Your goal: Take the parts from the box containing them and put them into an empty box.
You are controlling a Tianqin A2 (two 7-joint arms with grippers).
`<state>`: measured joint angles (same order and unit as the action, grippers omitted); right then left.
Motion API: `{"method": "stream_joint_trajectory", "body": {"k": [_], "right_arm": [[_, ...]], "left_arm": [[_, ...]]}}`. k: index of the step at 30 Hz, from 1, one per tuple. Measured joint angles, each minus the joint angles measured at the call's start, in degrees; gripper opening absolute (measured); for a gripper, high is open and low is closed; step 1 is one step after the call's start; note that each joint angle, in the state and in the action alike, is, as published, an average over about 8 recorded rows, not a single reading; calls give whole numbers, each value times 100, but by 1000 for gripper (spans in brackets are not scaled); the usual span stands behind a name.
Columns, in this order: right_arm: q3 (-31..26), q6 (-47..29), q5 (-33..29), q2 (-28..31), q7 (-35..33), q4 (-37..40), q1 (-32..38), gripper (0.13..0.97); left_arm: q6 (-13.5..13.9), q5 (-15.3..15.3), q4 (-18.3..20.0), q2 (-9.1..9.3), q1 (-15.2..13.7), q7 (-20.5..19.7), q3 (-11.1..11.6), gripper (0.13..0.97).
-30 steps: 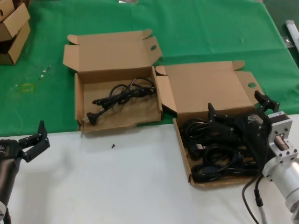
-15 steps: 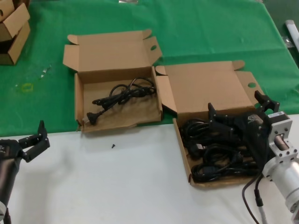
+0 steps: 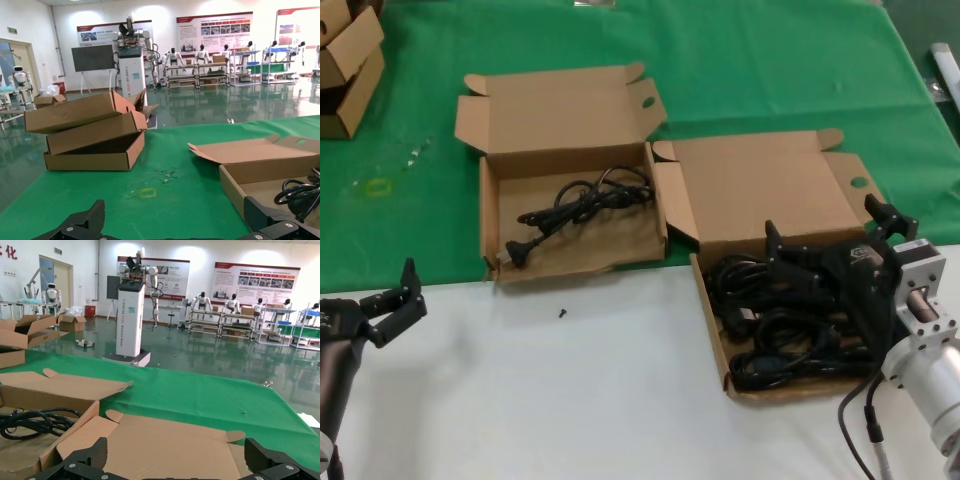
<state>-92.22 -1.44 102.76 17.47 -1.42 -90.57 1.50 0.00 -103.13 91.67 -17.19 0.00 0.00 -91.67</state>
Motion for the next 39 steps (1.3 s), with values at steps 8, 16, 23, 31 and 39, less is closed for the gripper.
{"method": "stream_joint_trajectory", "body": {"k": [8, 16, 23, 31, 39], "right_arm": [[0, 0, 0, 0, 0, 0, 0, 966], [0, 0, 0, 0, 0, 0, 0, 966], [0, 0, 0, 0, 0, 0, 0, 966], [0, 0, 0, 0, 0, 0, 0, 966], [0, 0, 0, 0, 0, 0, 0, 966]], "left_arm": [[0, 0, 0, 0, 0, 0, 0, 966], [0, 0, 0, 0, 0, 0, 0, 966], [0, 0, 0, 0, 0, 0, 0, 966], [0, 0, 0, 0, 0, 0, 0, 966], [0, 0, 0, 0, 0, 0, 0, 966]]}}
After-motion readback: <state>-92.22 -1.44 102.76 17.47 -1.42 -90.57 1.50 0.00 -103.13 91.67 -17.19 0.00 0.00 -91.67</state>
